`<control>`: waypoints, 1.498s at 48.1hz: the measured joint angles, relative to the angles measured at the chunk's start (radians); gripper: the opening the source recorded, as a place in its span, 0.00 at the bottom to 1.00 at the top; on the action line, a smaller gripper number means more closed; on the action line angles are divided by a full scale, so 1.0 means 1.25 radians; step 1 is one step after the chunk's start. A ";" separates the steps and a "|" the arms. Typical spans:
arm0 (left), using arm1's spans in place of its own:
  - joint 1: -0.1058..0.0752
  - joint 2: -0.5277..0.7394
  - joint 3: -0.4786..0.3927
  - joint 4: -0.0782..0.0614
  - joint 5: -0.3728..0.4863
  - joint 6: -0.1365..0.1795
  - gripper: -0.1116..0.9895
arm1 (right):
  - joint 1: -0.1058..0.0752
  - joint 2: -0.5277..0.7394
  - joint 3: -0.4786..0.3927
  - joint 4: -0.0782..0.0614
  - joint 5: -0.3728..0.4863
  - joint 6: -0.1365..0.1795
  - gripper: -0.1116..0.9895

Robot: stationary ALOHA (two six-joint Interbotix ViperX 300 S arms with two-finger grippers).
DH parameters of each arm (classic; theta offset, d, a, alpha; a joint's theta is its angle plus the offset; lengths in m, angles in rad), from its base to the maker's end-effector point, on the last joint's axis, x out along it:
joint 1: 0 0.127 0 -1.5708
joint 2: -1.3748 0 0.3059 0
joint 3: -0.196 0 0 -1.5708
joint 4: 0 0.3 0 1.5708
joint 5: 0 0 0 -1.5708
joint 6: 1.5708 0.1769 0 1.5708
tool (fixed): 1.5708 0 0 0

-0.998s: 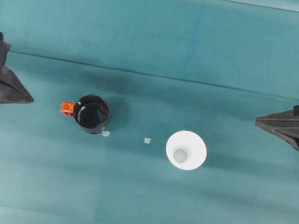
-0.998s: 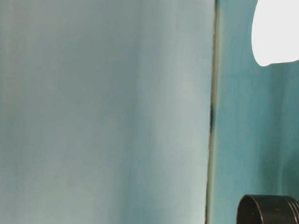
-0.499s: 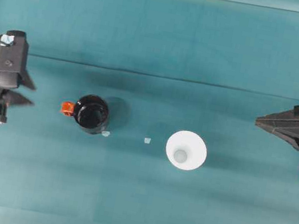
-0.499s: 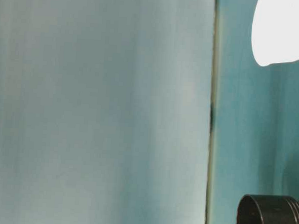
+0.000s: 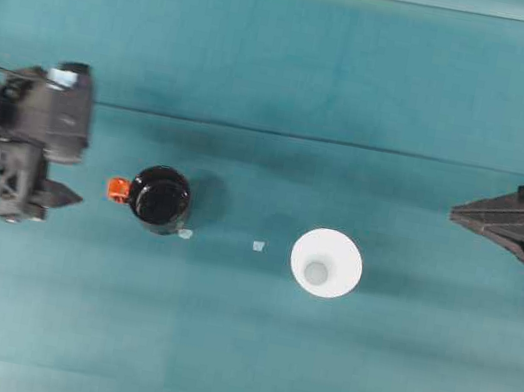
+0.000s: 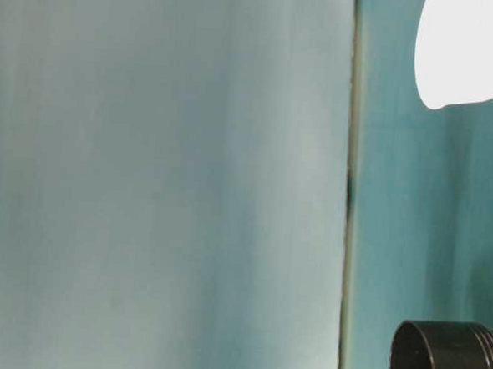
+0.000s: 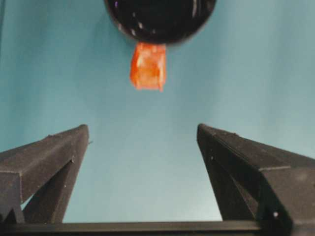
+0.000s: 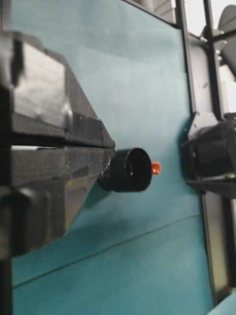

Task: Put the paper cup into the moved red handle cup holder.

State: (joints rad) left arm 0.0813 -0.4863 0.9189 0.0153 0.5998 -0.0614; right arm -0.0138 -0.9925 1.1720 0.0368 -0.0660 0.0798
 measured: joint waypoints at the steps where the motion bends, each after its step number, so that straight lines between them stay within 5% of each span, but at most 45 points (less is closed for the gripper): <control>1: 0.000 0.009 -0.006 0.000 0.000 0.002 1.00 | 0.000 -0.001 0.000 0.000 0.000 -0.001 0.00; 20: 0.001 0.194 -0.060 0.000 -0.032 0.059 1.00 | 0.001 -0.006 0.000 0.000 0.007 -0.001 0.00; 38: 0.004 0.253 -0.059 0.001 -0.092 0.056 1.00 | 0.000 -0.006 0.000 0.000 0.009 -0.001 0.00; 72: 0.004 0.270 -0.056 0.000 -0.104 0.056 1.00 | 0.000 -0.006 0.000 0.000 0.009 -0.001 0.00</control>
State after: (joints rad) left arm 0.0859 -0.1488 0.8483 0.0153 0.4694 0.0092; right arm -0.0138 -1.0002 1.1720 0.0368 -0.0552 0.0782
